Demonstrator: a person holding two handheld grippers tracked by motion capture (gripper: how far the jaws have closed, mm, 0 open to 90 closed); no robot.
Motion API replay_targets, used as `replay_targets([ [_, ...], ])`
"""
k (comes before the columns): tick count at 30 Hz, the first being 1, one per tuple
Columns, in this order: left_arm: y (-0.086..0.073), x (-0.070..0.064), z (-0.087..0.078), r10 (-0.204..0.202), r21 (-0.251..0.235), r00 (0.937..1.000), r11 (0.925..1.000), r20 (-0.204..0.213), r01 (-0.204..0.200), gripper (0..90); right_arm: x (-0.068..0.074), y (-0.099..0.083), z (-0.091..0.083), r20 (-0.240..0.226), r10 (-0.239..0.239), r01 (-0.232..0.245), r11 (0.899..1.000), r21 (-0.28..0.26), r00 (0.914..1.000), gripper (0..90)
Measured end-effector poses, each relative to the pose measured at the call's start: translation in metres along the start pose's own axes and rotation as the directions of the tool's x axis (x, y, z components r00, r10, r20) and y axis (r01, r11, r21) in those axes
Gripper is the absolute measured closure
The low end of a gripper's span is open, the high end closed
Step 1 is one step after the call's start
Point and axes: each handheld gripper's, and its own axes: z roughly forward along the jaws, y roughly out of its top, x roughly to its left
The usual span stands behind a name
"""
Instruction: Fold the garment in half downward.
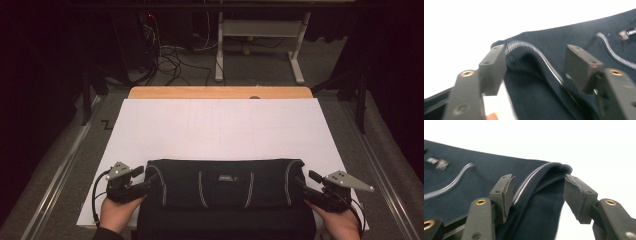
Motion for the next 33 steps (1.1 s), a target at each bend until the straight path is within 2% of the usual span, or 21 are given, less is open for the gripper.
replay_targets([
  [1, 0.003, 0.002, 0.002, 0.000, 0.001, 1.0000, 1.0000, -0.006, 0.000, 25.4, 0.000, 0.000, 0.000, 0.000, 0.000, 0.000, 1.000, 0.000, 1.0000, 41.5],
  [2, 0.008, 0.008, 0.006, -0.034, -0.009, 0.9994, 0.9994, 0.003, 0.034, 23.8, -0.004, 0.004, 0.005, 0.020, 0.009, -0.009, 1.000, -0.005, 0.9998, 40.4],
  [5, 0.014, 0.012, 0.013, -0.037, 0.001, 0.9993, 0.9993, -0.008, 0.037, 23.8, -0.008, 0.011, 0.013, 0.040, 0.010, -0.010, 1.000, -0.001, 0.9992, 38.9],
  [7, 0.019, 0.016, 0.022, -0.050, 0.020, 0.9985, 0.9985, -0.024, 0.050, 23.8, -0.011, 0.017, 0.026, 0.063, 0.002, -0.003, 1.000, 0.015, 0.9980, 36.5],
  [8, 0.023, 0.021, 0.030, -0.078, 0.035, 0.9965, 0.9963, -0.032, 0.079, 23.8, -0.016, 0.022, 0.039, 0.074, 0.012, -0.016, 0.999, 0.042, 0.9972, 35.0],
  [10, 0.024, 0.024, 0.034, -0.089, 0.045, 0.9953, 0.9949, -0.038, 0.091, 23.9, -0.017, 0.023, 0.045, 0.080, 0.018, -0.022, 0.998, 0.050, 0.9967, 34.9],
  [11, 0.026, 0.026, 0.039, -0.096, 0.064, 0.9941, 0.9930, -0.051, 0.099, 24.0, -0.022, 0.026, 0.058, 0.103, 0.030, -0.038, 0.996, 0.076, 0.9942, 34.9],
  [12, 0.027, 0.027, 0.042, -0.101, 0.076, 0.9935, 0.9916, -0.052, 0.105, 24.0, -0.022, 0.026, 0.058, 0.103, 0.030, -0.038, 0.996, 0.076, 0.9942, 34.9],
  [13, 0.027, 0.028, 0.045, -0.103, 0.089, 0.9932, 0.9903, -0.056, 0.107, 25.7, -0.025, 0.026, 0.067, 0.124, 0.048, -0.062, 0.992, 0.112, 0.9911, 35.0],
  [14, 0.026, 0.028, 0.048, -0.105, 0.106, 0.9926, 0.9881, -0.061, 0.111, 25.7, -0.025, 0.026, 0.067, 0.124, 0.048, -0.062, 0.992, 0.112, 0.9911, 35.0],
  [16, 0.025, 0.025, 0.052, -0.076, 0.156, 0.9946, 0.9839, -0.071, 0.087, 26.0, -0.026, 0.024, 0.074, 0.138, 0.049, -0.071, 0.985, 0.159, 0.9892, 36.6],
  [17, 0.023, 0.023, 0.054, -0.046, 0.185, 0.9962, 0.9810, -0.074, 0.059, 29.0, -0.025, 0.023, 0.076, 0.132, 0.046, -0.071, 0.980, 0.184, 0.9901, 37.0],
  [18, 0.021, 0.017, 0.054, 0.007, 0.195, 0.9953, 0.9808, -0.097, 0.012, 31.6, -0.022, 0.021, 0.073, 0.111, 0.058, -0.079, 0.977, 0.196, 0.9921, 40.1],
  [19, 0.020, 0.014, 0.054, 0.035, 0.202, 0.9934, 0.9793, -0.109, -0.012, 33.0, -0.021, 0.020, 0.071, 0.096, 0.055, -0.073, 0.976, 0.204, 0.9939, 42.3],
  [21, 0.019, 0.012, 0.053, 0.022, 0.199, 0.9949, 0.9799, -0.099, -0.002, 38.2, -0.019, 0.017, 0.068, 0.065, 0.060, -0.072, 0.977, 0.201, 0.9960, 45.5],
  [26, 0.017, 0.010, 0.053, 0.010, 0.190, 0.9968, 0.9818, -0.079, 0.005, 48.6, -0.021, 0.014, 0.066, 0.048, 0.076, -0.084, 0.978, 0.193, 0.9960, 51.0],
  [27, 0.017, 0.009, 0.053, 0.011, 0.186, 0.9971, 0.9825, -0.075, 0.003, 50.2, -0.021, 0.014, 0.066, 0.047, 0.076, -0.083, 0.978, 0.192, 0.9960, 54.5],
  [28, 0.016, 0.009, 0.053, 0.007, 0.179, 0.9981, 0.9838, -0.061, 0.004, 55.2, -0.020, 0.014, 0.066, 0.010, 0.081, -0.081, 0.978, 0.190, 0.9967, 65.2],
  [33, 0.015, 0.009, 0.053, -0.002, 0.169, 0.9994, 0.9856, -0.035, 0.008, 63.4, -0.020, 0.013, 0.066, -0.022, 0.087, -0.081, 0.978, 0.191, 0.9960, 72.6],
])
